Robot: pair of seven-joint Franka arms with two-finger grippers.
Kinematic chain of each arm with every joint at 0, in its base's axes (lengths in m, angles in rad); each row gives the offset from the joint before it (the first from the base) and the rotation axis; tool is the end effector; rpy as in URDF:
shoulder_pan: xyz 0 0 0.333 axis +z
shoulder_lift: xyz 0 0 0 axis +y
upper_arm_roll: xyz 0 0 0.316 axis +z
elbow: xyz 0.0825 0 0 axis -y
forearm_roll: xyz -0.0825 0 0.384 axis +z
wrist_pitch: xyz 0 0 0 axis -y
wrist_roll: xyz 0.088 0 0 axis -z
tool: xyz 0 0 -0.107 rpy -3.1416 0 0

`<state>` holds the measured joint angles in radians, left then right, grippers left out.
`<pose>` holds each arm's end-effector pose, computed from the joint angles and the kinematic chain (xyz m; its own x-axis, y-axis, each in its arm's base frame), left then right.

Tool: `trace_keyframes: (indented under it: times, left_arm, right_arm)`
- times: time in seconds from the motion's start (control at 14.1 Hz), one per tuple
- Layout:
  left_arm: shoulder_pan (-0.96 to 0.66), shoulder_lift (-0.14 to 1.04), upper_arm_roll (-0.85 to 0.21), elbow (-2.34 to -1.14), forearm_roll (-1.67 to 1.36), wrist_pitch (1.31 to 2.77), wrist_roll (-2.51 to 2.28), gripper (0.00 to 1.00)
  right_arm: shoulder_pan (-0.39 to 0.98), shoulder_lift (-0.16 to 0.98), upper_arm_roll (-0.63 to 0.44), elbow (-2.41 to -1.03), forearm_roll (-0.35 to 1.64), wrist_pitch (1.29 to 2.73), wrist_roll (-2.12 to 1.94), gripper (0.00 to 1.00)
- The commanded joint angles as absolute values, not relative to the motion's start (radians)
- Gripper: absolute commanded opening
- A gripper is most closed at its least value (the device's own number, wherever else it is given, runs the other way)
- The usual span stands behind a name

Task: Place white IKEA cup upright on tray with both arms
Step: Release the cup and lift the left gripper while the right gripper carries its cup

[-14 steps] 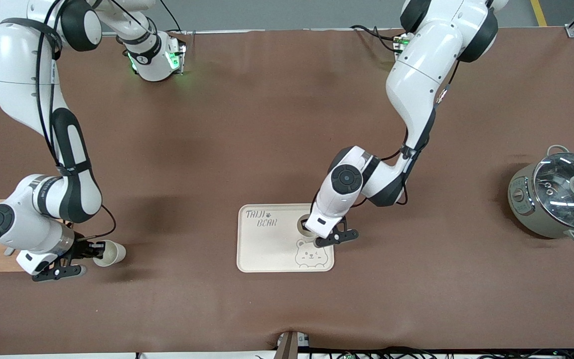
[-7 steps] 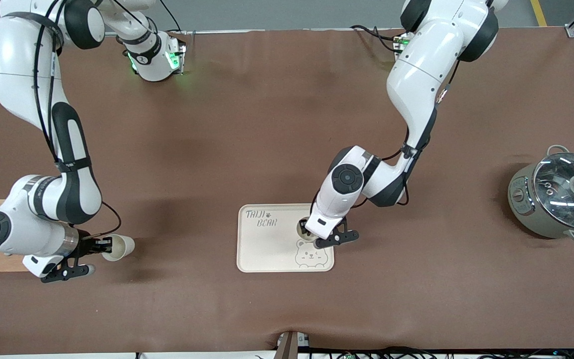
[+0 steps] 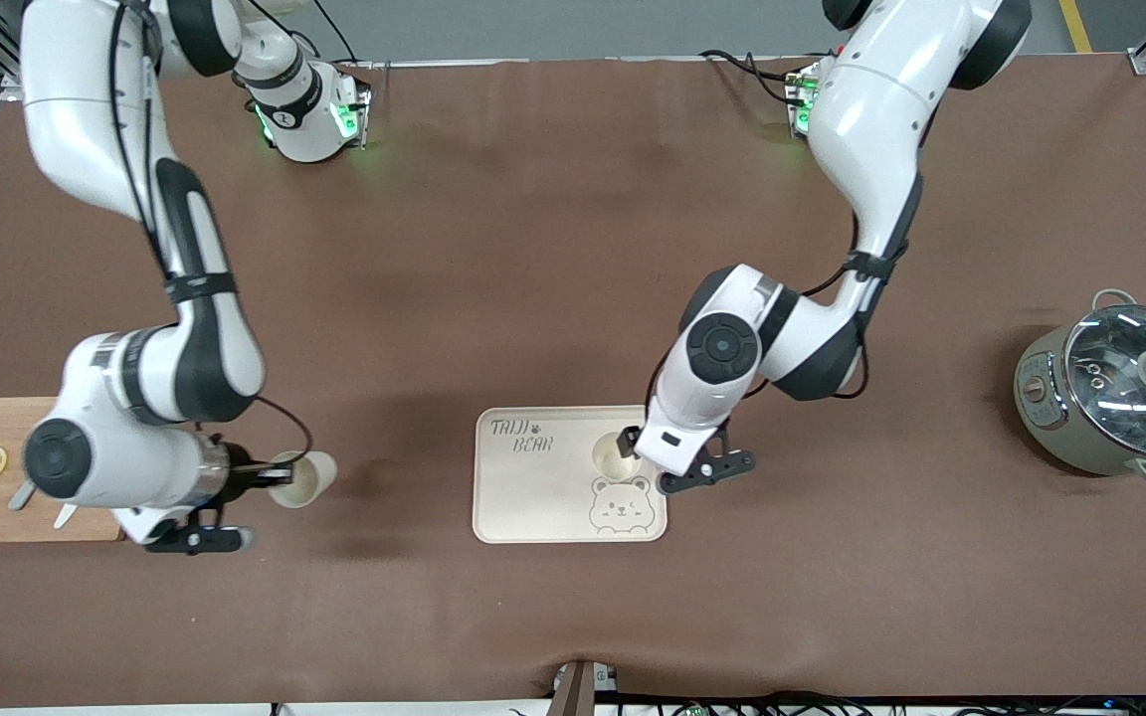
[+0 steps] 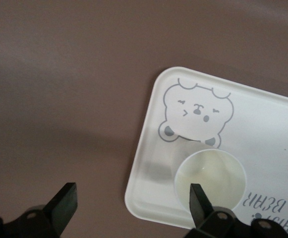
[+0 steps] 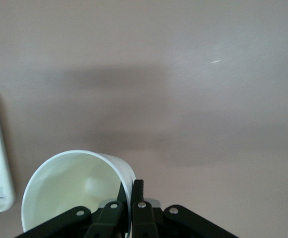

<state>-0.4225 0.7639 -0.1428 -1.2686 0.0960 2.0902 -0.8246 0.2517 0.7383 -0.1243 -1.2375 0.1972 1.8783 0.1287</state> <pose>0.6524 -0.3760 0.3089 0.9664 0.2548 0.0351 0.2526 -0.9659 0.0562 0.7253 0.1309 0.3236 0.9938 -0.0367 -0.1054 -0.0458 -0.9953 -0.0851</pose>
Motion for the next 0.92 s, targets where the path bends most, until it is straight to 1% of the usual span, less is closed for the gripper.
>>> trace_keyframes:
  times: [0.0,0.21,0.35,0.5,0.71,0.85]
  left_arm:
    - [-0.326,0.665,-0.159,-1.296,0.017,1.984,-0.660,1.00]
    - [-0.189,0.580,-0.160,-1.307,-0.025,1.893,-0.407,1.00]
    - [-0.122,0.551,-0.150,-1.308,0.029,1.885,-0.242,1.00]
    - [-0.043,0.543,-0.153,-1.319,0.066,1.873,-0.052,1.00]
    - [0.029,0.535,-0.153,-1.328,0.075,1.875,0.128,1.00]
    - [0.063,0.480,-0.158,-1.396,0.075,1.887,0.166,1.00]
  right_arm:
    - [0.336,0.722,-0.135,-1.247,0.209,1.867,0.308,0.00]
    - [0.417,0.724,-0.135,-1.240,0.209,1.882,0.481,0.00]
    - [0.463,0.733,-0.137,-1.213,0.209,1.903,0.584,0.00]
    - [0.503,0.738,-0.137,-1.215,0.206,1.971,0.662,0.00]
    - [0.557,0.747,-0.138,-1.216,0.199,2.040,0.745,0.00]
    - [0.587,0.758,-0.138,-1.218,0.196,2.089,0.787,0.00]
